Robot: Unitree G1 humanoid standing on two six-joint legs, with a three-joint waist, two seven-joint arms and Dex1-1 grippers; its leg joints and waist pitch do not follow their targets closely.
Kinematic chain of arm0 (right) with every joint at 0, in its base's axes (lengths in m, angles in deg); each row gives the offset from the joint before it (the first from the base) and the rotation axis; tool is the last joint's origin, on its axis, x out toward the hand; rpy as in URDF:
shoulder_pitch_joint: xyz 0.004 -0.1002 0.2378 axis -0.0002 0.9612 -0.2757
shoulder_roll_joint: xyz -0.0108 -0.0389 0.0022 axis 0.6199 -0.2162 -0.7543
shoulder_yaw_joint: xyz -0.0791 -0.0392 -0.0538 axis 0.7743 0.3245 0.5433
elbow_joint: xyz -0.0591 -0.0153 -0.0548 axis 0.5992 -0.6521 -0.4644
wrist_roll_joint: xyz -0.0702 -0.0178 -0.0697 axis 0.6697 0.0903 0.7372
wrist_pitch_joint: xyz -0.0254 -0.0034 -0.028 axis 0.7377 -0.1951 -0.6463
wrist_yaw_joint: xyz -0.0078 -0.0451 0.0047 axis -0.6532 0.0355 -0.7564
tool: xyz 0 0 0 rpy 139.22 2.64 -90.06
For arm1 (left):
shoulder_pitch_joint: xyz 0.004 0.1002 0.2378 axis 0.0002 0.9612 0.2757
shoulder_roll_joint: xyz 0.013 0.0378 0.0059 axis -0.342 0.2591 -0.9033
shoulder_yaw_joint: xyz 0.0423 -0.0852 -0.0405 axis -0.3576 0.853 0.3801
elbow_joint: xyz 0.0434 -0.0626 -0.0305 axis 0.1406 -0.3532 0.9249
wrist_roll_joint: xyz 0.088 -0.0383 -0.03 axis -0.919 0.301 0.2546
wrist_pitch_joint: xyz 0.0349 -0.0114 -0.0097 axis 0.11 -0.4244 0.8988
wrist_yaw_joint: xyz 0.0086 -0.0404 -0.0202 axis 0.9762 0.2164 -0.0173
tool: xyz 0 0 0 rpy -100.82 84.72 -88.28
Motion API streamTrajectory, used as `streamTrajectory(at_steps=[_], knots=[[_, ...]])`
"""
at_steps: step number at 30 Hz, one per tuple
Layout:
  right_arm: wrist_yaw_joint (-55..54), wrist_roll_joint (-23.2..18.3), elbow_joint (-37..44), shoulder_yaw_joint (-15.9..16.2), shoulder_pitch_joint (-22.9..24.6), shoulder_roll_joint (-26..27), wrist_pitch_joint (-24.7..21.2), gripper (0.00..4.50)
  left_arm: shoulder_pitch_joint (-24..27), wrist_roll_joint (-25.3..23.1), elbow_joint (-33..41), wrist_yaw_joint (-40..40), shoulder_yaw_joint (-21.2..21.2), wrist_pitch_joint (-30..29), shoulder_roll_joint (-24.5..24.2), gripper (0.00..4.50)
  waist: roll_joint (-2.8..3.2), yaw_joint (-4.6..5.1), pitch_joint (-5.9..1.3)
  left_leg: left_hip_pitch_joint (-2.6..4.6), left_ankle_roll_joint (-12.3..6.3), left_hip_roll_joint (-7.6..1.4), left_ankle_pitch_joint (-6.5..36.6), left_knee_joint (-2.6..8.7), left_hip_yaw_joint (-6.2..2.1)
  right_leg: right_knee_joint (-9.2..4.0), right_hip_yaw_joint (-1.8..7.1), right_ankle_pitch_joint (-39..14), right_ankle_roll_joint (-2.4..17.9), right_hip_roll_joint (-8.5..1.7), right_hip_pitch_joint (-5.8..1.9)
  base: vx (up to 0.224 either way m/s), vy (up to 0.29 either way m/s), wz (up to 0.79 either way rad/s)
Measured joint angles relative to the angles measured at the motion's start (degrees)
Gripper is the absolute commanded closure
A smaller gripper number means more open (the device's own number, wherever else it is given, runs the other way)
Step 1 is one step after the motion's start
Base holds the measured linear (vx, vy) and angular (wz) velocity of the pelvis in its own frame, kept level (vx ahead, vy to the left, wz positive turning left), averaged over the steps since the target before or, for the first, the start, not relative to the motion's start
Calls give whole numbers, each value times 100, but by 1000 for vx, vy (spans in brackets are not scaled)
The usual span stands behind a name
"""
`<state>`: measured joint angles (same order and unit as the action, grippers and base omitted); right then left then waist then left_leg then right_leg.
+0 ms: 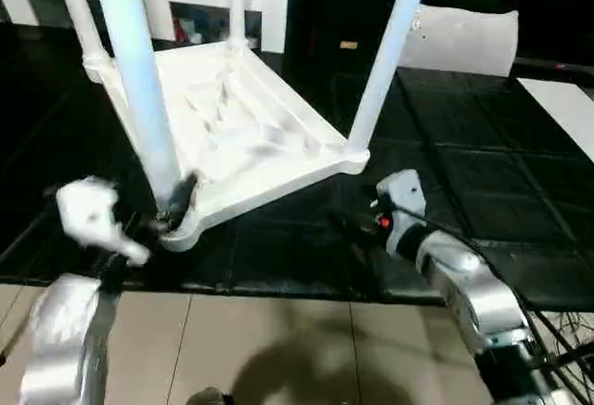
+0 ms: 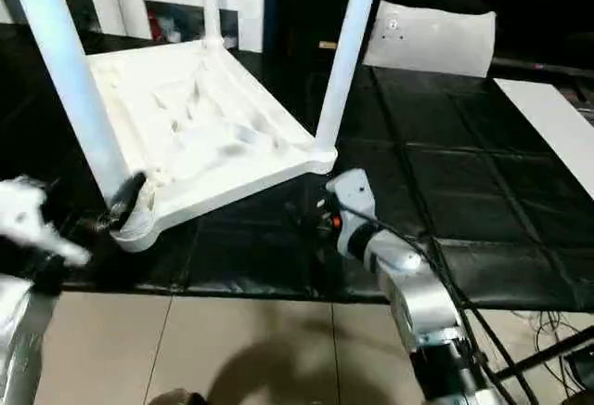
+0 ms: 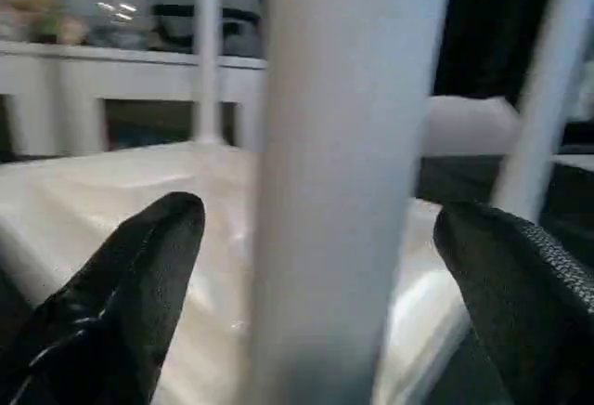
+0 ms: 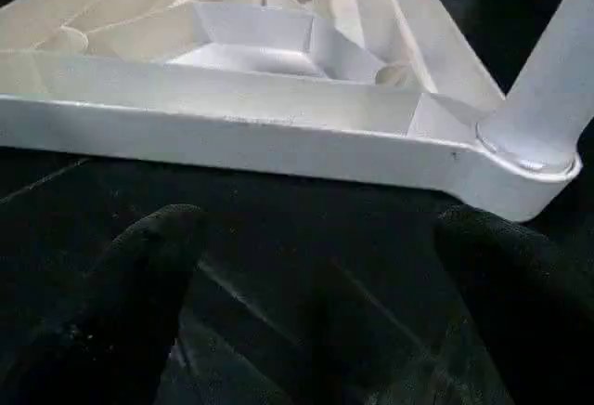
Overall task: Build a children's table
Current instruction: Rotate table base
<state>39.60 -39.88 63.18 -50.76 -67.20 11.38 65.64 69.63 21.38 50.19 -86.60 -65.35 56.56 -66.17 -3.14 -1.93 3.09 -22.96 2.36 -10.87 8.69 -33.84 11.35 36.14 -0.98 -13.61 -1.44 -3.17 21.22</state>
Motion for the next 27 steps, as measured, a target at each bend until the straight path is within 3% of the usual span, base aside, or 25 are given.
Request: streamTrajectory(at_steps=[6,10,15,19,27], knots=[[-281,381,-285,142,-246,185,-178,0,-536,438,-280,-540,-224,-535,-85,8,0,-22,-1,-5,0,1,0,-3,12,0,10,22,34,-1,8,0,0,0],[-649,673,-949,290,-641,356,-84,0,-562,943,65,-1045,-740,-1212,-92,8,3,-73,0,-15,0,4,0,-13,24,-2,19,18,30,-6,8,0,0,0],[-1010,959,-1923,288,-1073,485,115,0,-562,1242,353,-1389,-1263,-1705,-54,8,4,-69,0,-19,-2,2,-1,-13,32,-1,25,14,26,-4,-12,0,0,0],[-1268,1066,-2965,201,-1576,666,346,0,-682,1295,419,-1448,-1548,-1965,122,8,2,-6,0,-18,-1,-2,-1,-15,32,2,25,14,26,-2,-12,0,0,0],[-1546,1058,-4032,-109,-2118,887,770,0,-1169,1340,307,-1415,-1841,-2077,609,8,0,107,1,-22,-3,-5,-2,-18,33,5,29,19,29,2,-4,0,0,0]])
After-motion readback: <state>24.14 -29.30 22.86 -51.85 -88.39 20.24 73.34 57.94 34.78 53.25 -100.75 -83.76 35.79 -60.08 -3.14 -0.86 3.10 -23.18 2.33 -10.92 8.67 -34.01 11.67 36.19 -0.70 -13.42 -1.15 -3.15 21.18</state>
